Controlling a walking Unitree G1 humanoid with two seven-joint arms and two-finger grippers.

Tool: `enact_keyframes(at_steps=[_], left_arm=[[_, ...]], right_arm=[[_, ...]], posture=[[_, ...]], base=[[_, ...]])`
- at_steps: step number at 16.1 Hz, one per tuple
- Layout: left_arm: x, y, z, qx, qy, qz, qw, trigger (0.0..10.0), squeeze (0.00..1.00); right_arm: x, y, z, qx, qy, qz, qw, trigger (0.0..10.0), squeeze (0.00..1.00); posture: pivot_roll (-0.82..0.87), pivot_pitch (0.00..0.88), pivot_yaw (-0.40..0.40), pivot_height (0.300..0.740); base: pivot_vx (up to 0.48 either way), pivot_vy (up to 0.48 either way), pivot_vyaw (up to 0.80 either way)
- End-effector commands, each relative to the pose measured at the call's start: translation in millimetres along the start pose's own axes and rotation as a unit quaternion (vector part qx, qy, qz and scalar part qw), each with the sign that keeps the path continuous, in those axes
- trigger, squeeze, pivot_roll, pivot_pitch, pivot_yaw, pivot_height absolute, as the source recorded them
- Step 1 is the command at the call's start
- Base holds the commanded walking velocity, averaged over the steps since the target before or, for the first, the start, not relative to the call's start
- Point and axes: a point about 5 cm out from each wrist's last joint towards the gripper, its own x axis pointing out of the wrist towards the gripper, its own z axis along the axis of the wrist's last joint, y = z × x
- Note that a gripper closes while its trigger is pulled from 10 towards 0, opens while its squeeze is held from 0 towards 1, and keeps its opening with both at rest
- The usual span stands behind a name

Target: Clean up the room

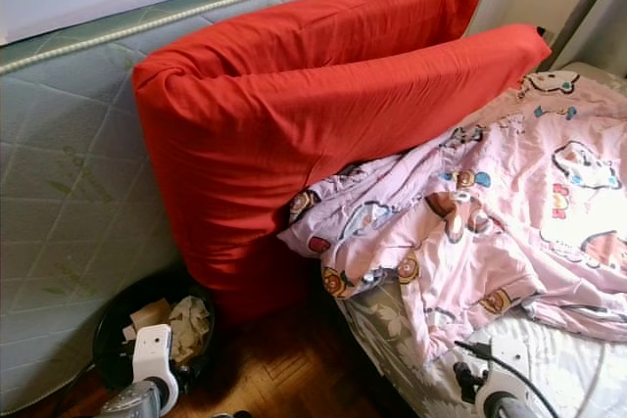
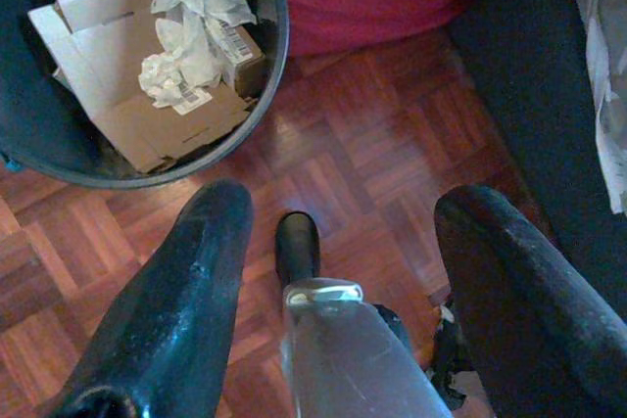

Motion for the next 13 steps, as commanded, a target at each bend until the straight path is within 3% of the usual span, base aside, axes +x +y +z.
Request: enact_keyframes(at_steps=[1, 2, 3, 5, 13], left_arm=[[-2.6, 5.0, -10, -0.004, 0.02, 0.009, 1.0, 10.0, 0.0], [-4.3, 3.6, -17, -0.006, 0.023, 0.009, 1.0, 10.0, 0.0], [-10.4, -6.6, -40, -0.006, 0.031, 0.001, 1.0, 10.0, 0.0], [-16.6, -7.3, -57, -0.012, 0.039, 0.003, 0.999, 10.0, 0.0], [-18.6, -2.4, -58, 0.013, 0.034, -0.002, 0.999, 10.0, 0.0]], right_arm=[[-2.2, -3.1, -9, 0.016, 0.012, -0.005, 1.0, 10.0, 0.0], [-2.7, -3.5, -11, 0.013, 0.015, -0.004, 1.0, 10.0, 0.0], [-3.8, -5.1, -15, 0.009, 0.021, -0.006, 1.0, 10.0, 0.0], [-5.4, -6.6, -20, 0.021, 0.019, -0.008, 1.0, 10.0, 0.0], [-7.5, -4.7, -30, 0.027, 0.027, -0.002, 0.999, 10.0, 0.0]], posture=[[0.02, 0.142, -0.051, 0.74], [0.03, 0.145, -0.051, 0.74], [0.04, 0.144, -0.058, 0.74], [0.03, 0.143, -0.045, 0.74], [0.03, 0.136, -0.01, 0.74]], base=[[0.0, 0.0, 0.0], [0.0, 0.0, 0.0], [0.0, 0.0, 0.0], [0.0, 0.0, 0.0], [0.0, 0.0, 0.0]])
